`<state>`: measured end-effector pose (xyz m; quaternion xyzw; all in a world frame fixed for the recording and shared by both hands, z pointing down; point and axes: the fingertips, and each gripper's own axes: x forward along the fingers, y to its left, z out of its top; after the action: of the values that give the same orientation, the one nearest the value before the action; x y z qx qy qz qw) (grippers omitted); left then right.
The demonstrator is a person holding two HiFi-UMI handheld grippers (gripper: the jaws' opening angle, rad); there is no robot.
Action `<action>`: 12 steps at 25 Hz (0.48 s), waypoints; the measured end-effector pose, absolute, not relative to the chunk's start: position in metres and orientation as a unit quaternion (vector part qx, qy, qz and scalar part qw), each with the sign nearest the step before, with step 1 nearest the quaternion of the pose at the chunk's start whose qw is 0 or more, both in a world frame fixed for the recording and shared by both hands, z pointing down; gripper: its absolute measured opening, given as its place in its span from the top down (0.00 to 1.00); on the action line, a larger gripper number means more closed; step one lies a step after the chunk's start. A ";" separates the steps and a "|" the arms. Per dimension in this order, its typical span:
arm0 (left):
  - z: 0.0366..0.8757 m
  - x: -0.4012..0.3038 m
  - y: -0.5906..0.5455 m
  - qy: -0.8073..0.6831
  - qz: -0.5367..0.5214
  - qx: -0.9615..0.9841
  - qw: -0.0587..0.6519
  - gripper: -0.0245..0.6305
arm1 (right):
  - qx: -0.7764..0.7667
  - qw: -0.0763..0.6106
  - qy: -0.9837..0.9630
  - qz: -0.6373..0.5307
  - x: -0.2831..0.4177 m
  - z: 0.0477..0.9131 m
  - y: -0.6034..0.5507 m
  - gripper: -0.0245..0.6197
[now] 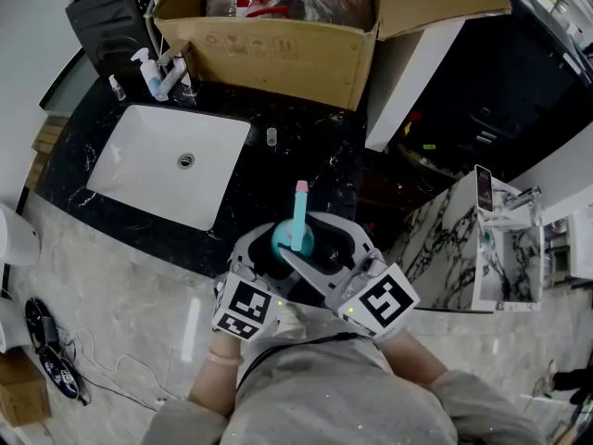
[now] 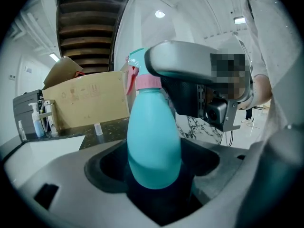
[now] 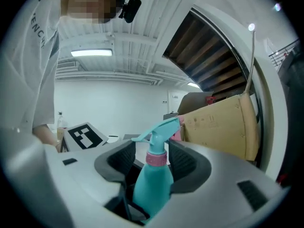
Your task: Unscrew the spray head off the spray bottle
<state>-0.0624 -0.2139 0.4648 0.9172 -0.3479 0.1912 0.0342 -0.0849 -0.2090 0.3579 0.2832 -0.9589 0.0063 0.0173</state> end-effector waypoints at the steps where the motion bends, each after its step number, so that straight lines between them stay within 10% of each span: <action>1: 0.465 -0.063 -0.214 -0.348 0.191 0.917 0.035 0.42 | 0.286 0.016 -0.958 0.011 -0.079 0.358 -0.210 0.62; 12: 0.467 -0.063 -0.214 -0.347 0.191 0.917 0.039 0.42 | 0.282 -0.021 -0.955 0.087 -0.044 0.365 -0.218 0.67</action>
<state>-0.0632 -0.2136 0.4667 0.9173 -0.3472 0.1909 0.0391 -0.0438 -0.2178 0.3646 0.2823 -0.9552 0.0867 -0.0215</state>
